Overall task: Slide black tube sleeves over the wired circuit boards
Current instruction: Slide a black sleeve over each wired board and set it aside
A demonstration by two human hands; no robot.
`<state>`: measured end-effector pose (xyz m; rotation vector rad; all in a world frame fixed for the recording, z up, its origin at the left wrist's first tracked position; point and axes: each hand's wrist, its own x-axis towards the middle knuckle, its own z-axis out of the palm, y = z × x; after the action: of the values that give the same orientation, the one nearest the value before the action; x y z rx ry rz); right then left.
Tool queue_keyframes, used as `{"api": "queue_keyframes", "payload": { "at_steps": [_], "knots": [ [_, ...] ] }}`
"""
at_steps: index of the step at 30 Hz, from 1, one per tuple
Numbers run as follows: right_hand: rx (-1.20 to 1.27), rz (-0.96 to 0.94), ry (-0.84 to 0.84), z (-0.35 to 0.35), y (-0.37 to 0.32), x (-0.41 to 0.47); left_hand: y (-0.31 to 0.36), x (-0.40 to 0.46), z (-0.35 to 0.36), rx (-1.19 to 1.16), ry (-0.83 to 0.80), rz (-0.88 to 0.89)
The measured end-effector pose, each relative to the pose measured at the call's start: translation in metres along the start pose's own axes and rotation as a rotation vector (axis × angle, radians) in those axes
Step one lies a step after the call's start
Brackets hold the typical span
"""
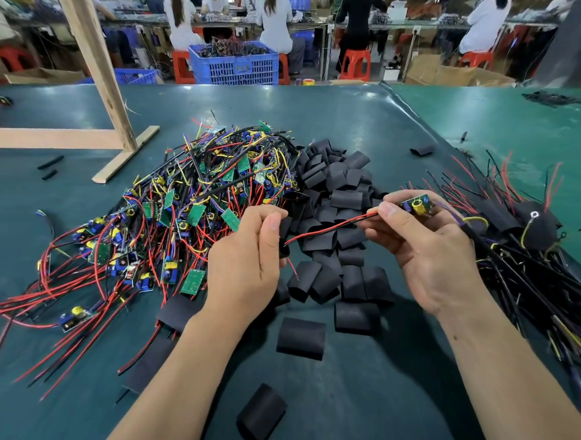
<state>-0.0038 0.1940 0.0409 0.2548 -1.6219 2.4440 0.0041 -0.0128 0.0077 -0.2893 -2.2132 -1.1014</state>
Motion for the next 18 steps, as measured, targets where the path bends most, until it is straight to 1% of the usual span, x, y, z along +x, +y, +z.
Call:
{"api": "queue_keyframes", "payload": {
  "at_steps": [4, 8, 10, 12, 14, 16, 18],
  "knots": [
    [-0.054, -0.060, -0.027, 0.004, 0.001, -0.002, -0.001, -0.001, 0.001, -0.019, -0.002, -0.021],
    [-0.100, -0.058, -0.067, 0.009, 0.003, -0.006, 0.002, 0.001, 0.001, -0.056, -0.035, 0.001],
    [-0.112, -0.046, -0.083, 0.015, 0.008, -0.008, 0.006, 0.001, 0.002, -0.074, -0.077, 0.020],
    [-0.136, -0.021, -0.077, 0.020, 0.015, -0.011, 0.008, 0.000, 0.000, -0.100, -0.151, 0.060],
    [-0.158, 0.019, -0.036, 0.022, 0.019, -0.012, 0.009, 0.000, -0.003, -0.099, -0.284, 0.111],
    [-0.153, 0.062, 0.015, 0.021, 0.018, -0.010, 0.007, 0.001, -0.007, -0.015, -0.392, 0.108],
    [-0.136, 0.080, 0.058, 0.017, 0.017, -0.007, 0.004, 0.002, -0.006, 0.082, -0.428, 0.108]
  ]
}}
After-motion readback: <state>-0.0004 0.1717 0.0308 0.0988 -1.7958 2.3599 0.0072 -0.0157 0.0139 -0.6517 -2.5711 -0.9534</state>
